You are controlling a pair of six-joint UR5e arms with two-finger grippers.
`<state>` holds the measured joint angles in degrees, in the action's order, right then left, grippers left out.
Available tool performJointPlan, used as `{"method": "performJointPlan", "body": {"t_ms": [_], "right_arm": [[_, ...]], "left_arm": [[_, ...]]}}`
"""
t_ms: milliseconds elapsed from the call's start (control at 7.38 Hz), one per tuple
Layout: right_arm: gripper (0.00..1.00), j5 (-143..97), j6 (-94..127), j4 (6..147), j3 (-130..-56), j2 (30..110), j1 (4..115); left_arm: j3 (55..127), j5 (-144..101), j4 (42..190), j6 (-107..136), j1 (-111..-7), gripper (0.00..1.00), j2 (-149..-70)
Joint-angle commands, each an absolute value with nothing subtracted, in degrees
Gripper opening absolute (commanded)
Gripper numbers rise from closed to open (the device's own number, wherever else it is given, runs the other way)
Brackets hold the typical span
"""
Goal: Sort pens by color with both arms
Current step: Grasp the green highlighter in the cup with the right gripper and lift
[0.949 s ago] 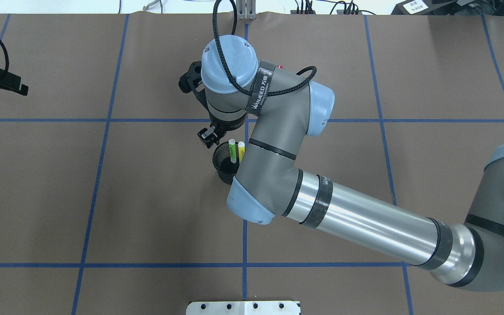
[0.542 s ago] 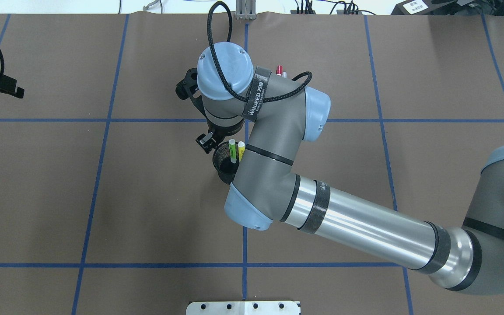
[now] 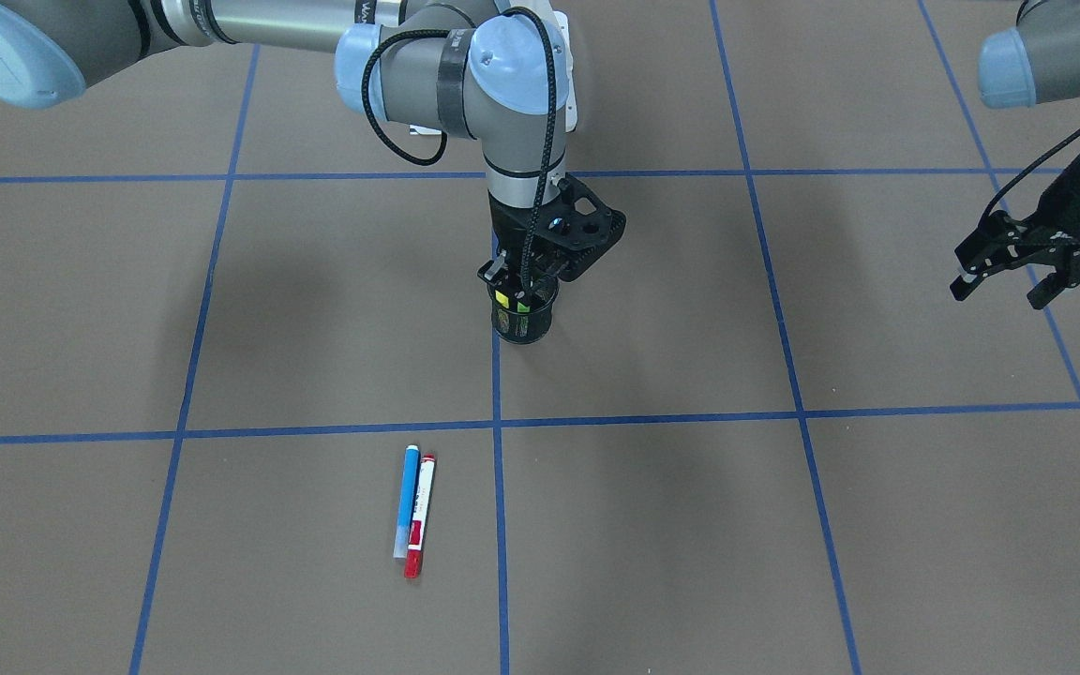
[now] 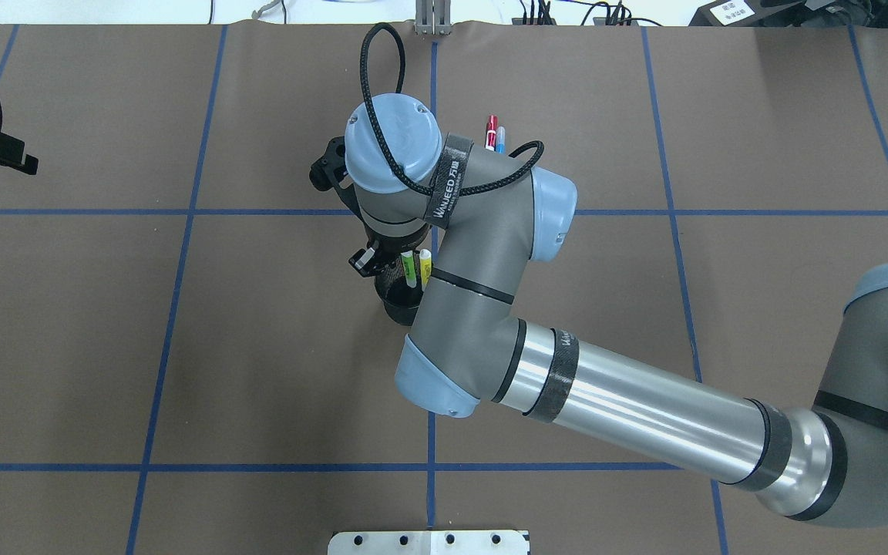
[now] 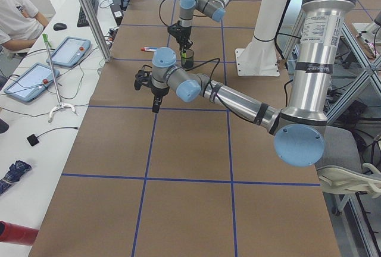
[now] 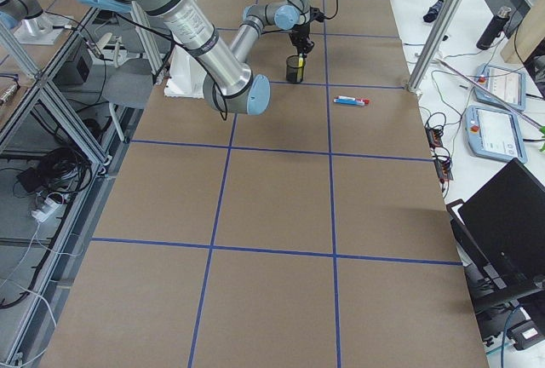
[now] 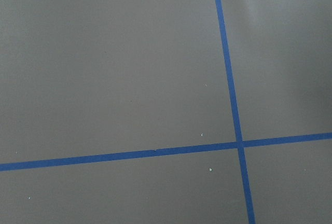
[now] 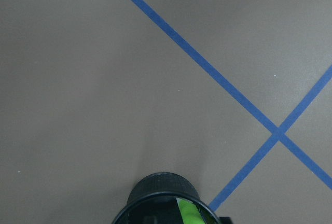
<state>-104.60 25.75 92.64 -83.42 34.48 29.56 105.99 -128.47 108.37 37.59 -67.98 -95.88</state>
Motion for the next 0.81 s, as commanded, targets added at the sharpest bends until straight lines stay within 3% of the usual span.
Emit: {"method": "performJointPlan", "body": {"t_ms": [0, 271, 678], "right_arm": [[0.00, -104.6, 25.8, 92.6, -83.5, 34.5, 29.7], [0.00, -105.2, 25.8, 92.9, -83.8, 34.0, 31.2], [0.00, -109.7, 26.0, 102.7, -90.2, 30.5, 34.7]], "left_arm": [[105.9, -128.4, 108.4, 37.6, -68.2, 0.99, -95.9], [105.9, -128.5, 108.4, 37.6, -68.1, 0.99, -95.9], [106.0, -128.6, 108.4, 37.7, -68.1, 0.99, -96.1]]}}
